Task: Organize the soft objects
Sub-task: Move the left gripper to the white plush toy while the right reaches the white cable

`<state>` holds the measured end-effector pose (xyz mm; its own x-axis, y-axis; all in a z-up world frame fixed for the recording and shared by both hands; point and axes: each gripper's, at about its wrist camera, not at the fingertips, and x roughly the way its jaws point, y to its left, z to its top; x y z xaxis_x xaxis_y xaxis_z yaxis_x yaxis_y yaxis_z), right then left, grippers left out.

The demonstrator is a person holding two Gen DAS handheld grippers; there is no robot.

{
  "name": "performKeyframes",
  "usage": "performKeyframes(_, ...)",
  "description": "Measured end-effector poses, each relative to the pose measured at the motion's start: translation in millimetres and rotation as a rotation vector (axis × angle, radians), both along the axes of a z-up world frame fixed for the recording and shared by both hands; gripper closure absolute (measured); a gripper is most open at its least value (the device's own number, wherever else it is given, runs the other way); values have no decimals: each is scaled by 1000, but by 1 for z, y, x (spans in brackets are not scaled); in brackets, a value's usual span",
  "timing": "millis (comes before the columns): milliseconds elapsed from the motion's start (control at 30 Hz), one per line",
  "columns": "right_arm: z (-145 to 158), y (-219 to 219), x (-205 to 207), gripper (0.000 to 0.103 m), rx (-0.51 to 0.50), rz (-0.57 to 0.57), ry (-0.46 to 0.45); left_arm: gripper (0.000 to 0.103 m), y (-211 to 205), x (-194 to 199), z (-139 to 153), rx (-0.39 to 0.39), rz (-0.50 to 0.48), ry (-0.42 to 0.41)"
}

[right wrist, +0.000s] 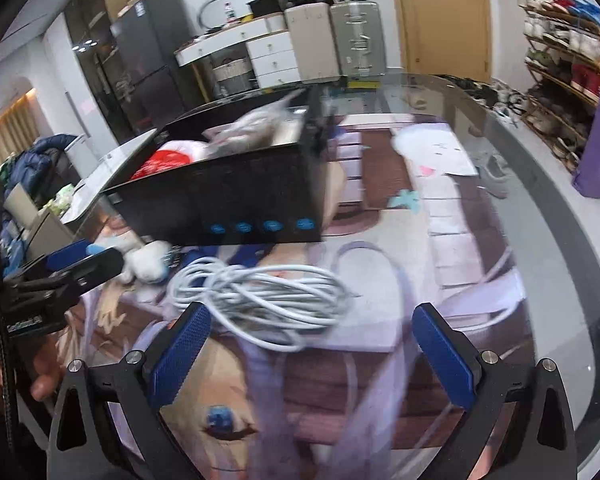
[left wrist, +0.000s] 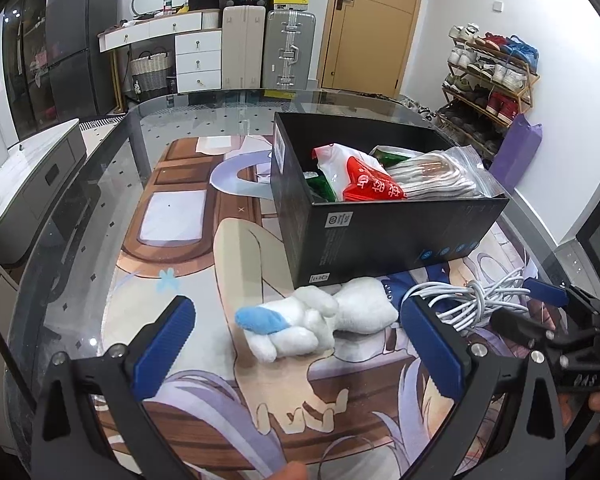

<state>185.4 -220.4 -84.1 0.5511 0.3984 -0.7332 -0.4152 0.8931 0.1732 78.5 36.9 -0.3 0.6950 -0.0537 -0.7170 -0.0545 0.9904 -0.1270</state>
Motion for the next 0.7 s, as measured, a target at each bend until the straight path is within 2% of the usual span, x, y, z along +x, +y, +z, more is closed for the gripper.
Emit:
performKeyframes(200, -4, 17, 5, 1, 19, -6, 5, 0, 0, 0, -1, 3, -2, 3)
performKeyframes(400, -4, 17, 13, 1, 58, -38, 12, 0, -5, 0, -2, 14, -9, 4)
performKeyframes(600, -5, 15, 9, 1, 50, -54, 4, 0, -7, 1, -3, 13, -7, 9)
performKeyframes(667, -5, 15, 8, 5, 45, -66, -7, 0, -7, 1, -3, 14, -11, 8)
performKeyframes(700, -5, 15, 8, 11, 36, -73, -10, 0, -7, 2, -3, 16, -10, 9)
